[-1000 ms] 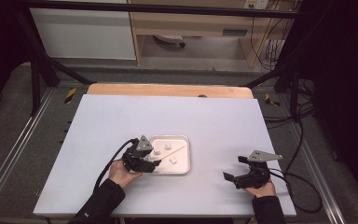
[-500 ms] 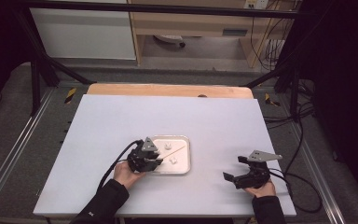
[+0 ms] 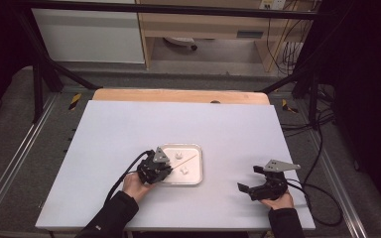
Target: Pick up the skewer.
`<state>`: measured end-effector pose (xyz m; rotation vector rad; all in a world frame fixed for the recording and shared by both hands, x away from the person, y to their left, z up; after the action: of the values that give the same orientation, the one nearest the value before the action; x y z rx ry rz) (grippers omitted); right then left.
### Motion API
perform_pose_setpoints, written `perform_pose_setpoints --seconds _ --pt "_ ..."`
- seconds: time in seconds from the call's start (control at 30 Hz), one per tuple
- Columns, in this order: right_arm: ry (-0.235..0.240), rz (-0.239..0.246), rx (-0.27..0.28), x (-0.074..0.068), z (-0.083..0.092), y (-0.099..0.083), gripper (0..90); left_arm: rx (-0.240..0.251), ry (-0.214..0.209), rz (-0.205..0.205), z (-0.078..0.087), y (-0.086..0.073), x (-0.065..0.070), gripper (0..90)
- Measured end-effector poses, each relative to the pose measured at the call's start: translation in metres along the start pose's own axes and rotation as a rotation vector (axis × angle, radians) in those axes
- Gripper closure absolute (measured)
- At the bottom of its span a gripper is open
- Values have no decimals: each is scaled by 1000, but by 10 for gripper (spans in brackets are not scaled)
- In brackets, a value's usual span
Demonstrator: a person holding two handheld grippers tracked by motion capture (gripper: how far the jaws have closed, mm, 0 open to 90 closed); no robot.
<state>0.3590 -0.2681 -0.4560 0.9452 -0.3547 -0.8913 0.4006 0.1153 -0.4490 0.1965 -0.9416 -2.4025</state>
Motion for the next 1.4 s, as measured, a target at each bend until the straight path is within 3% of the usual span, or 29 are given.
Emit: perform_pose_setpoints --seconds 0.57,0.83,1.13,1.4 --pt "1 5 -4 0 -1 0 7 29 -18 9 0 -3 -2 885" --pt "2 2 -4 -1 0 0 7 80 -17 20 10 -2 -2 886" --pt "-9 33 -12 -3 -1 1 6 99 -33 26 18 -3 0 886" --pt "-24 89 -12 -11 -2 7 6 100 -53 16 21 -2 5 886"
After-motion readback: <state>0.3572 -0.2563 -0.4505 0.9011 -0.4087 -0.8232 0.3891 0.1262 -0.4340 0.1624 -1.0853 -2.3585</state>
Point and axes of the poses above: each handheld gripper's, and its own axes: z roughly backward along the jaws, y roughly out of its top, x roughly to its right, the point moved 1 cm from there along -z, roughly forward along the jaws, and after that the axes turned 8 degrees about -y, right-handed, at the moved point
